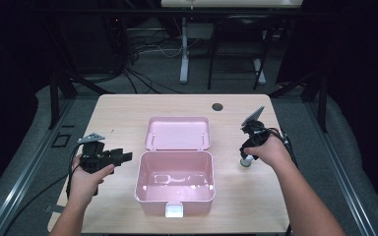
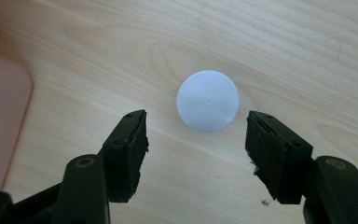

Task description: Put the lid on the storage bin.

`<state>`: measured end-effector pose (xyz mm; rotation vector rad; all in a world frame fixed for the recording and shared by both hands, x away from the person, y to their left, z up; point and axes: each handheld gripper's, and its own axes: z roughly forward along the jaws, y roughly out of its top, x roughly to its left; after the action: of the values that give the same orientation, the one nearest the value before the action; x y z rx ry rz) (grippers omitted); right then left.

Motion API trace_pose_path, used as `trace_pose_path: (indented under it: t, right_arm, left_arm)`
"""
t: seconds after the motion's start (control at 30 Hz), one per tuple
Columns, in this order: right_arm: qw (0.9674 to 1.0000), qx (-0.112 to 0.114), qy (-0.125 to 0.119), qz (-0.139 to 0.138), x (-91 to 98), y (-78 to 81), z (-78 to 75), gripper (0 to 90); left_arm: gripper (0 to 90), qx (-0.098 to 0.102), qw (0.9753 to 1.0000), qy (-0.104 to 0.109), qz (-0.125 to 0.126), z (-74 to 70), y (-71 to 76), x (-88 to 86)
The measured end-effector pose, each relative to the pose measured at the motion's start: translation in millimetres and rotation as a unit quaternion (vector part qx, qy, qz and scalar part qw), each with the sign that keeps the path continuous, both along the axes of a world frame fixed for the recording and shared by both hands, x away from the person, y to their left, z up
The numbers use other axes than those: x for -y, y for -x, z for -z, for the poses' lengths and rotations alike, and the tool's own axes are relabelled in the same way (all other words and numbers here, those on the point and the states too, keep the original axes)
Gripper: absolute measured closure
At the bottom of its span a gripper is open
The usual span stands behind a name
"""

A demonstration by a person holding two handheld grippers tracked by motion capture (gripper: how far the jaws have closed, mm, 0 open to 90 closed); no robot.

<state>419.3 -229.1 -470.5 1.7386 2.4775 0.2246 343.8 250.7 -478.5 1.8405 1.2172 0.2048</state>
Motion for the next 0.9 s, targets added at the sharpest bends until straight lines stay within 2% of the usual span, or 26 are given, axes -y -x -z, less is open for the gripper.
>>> trace_pose_path:
  t: [0.1, 0.43, 0.47, 0.53, 0.7, 0.77, 0.8, 0.9]
  right_arm:
    - [1.0, -0.002, 0.006, 0.005, 0.9, -3.6, 3.8, 39.0]
    - [0.9994, -0.01, -0.008, 0.032, 7.2, -9.8, 17.0, 40.0]
    - [0.9995, -0.006, -0.009, 0.031, 8.4, -10.3, 19.6, 40.0]
    - [0.9994, -0.015, 0.0, 0.031, 9.1, -11.7, 20.7, 40.1]
    - [0.9993, -0.016, -0.002, 0.034, 7.6, -13.9, 22.7, 40.3]
    - [0.9995, -0.008, -0.004, 0.03, 7.1, -14.6, 24.6, 40.7]
    - [0.9995, -0.017, 0.001, 0.028, 6.9, -15.2, 23.6, 41.0]
    - [0.9993, -0.02, 0.001, 0.031, 5.0, -16.1, 25.5, 42.2]
  left_arm:
    - [47.5, -0.001, 1.0, 0.0, -0.001, 0.5, -0.2, -0.2]
    - [47.5, -0.003, 1.0, -0.002, -0.002, 1.4, -0.8, -1.0]
    - [47.5, -0.002, 1.0, -0.002, -0.003, 1.6, -0.9, -0.9]
    - [47.5, -0.004, 1.0, -0.003, -0.003, 2.1, -1.1, -0.9]
    - [47.5, -0.007, 1.0, -0.003, -0.004, 3.7, -2.0, -1.4]
    - [47.5, -0.007, 1.0, -0.002, -0.005, 3.9, -2.1, -1.5]
    - [47.5, -0.007, 1.0, -0.002, -0.005, 3.9, -2.1, -1.6]
    - [47.5, -0.006, 1.0, -0.002, -0.006, 3.6, -1.9, -2.2]
